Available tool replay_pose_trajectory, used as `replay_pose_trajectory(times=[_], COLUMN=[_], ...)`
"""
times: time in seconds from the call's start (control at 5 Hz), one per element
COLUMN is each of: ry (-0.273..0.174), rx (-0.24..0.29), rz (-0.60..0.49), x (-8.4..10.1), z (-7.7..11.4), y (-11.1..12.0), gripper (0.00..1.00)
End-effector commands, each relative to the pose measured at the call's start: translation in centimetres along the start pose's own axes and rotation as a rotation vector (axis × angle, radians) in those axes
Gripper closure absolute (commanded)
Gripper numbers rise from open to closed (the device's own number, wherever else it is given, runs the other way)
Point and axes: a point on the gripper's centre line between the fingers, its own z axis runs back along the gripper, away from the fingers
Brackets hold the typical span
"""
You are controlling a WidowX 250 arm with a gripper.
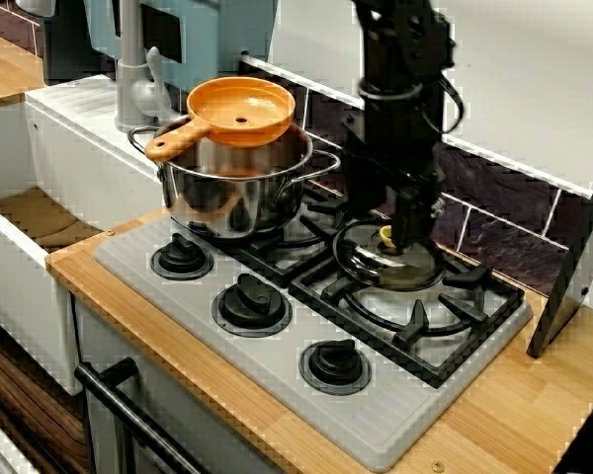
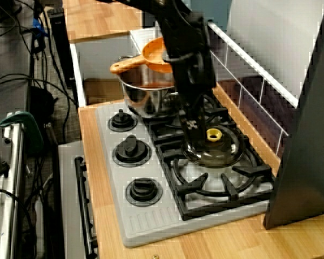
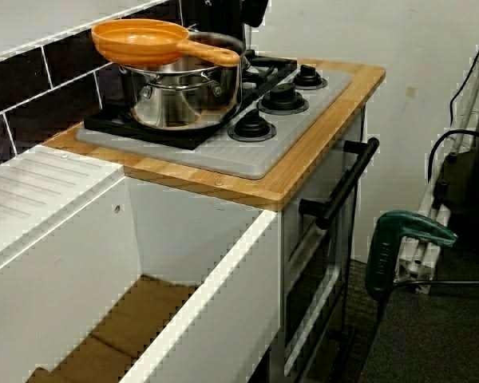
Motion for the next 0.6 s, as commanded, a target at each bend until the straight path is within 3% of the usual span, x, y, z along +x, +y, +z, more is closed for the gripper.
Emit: replay_pose_trajectory(times=[0.0,0.4], ry=[-0.032,-0.015], rx=[-0.002,0.002], rz=[0.004,0.001], x=[1.65,2.11], z=[0.89,0.28], y=[0.79,1.17], gripper=[0.0,0.0])
